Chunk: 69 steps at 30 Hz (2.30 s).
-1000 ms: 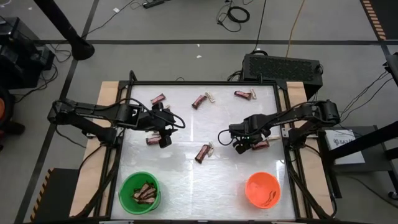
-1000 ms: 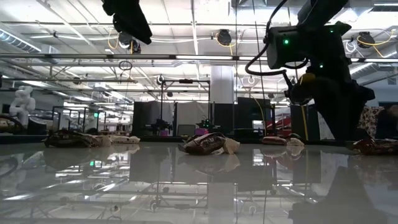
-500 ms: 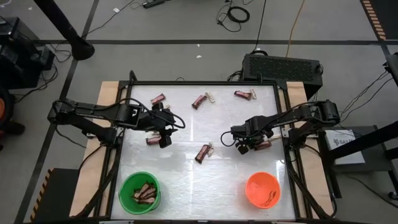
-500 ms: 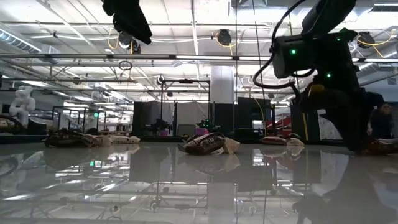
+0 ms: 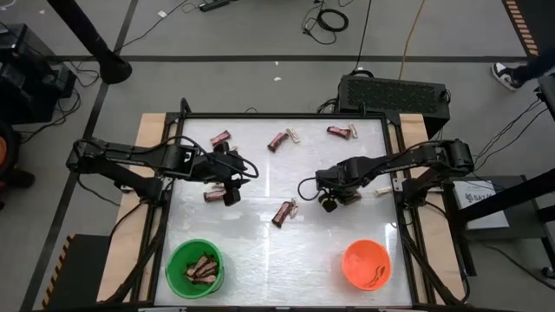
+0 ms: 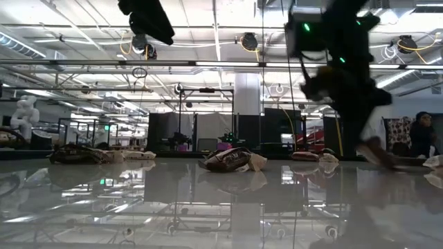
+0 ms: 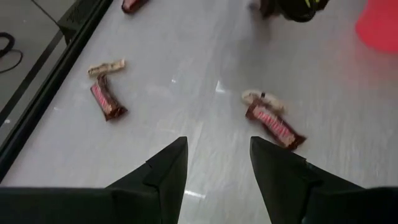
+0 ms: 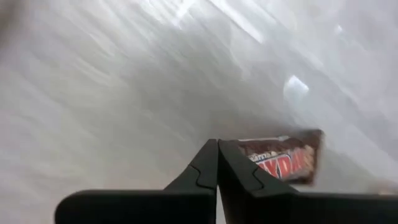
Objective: Sort candy by brand, put in halloween buckets
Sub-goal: Put the brown chocolate bar into the green bucket
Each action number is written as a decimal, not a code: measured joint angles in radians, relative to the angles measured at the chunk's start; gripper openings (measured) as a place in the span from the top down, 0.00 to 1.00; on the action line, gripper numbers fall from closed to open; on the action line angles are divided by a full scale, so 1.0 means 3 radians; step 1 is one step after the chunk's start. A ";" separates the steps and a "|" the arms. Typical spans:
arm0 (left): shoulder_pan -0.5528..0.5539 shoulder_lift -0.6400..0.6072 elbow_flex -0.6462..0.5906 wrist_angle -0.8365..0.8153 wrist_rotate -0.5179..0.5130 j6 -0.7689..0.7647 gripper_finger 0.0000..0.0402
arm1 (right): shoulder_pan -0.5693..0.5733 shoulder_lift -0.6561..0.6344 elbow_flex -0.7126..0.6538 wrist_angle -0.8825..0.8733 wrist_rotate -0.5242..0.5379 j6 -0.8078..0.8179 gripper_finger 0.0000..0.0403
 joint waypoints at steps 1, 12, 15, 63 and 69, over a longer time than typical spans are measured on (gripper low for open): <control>0.0000 -0.0001 0.0000 0.0033 0.0000 0.0002 0.55 | 0.0001 0.0000 0.0091 0.0001 0.0018 -0.0026 1.00; -0.0044 -0.0001 -0.0001 0.0295 0.0197 -0.0002 0.55 | 0.0001 0.0000 0.1089 0.0040 0.0029 -0.0404 1.00; -0.0090 0.0021 -0.0001 0.0497 0.0216 0.0059 0.55 | 0.0001 0.0000 0.1303 0.0178 0.0027 -0.0509 1.00; -0.0064 0.0490 -0.0004 0.1639 0.0683 0.0153 0.98 | 0.0011 0.0000 0.1546 0.1705 -0.0623 -0.0960 1.00; -0.0065 0.0485 -0.0004 0.1604 0.0684 0.0150 0.99 | -0.0029 -0.0028 0.1546 0.1572 -0.0689 -0.1277 0.93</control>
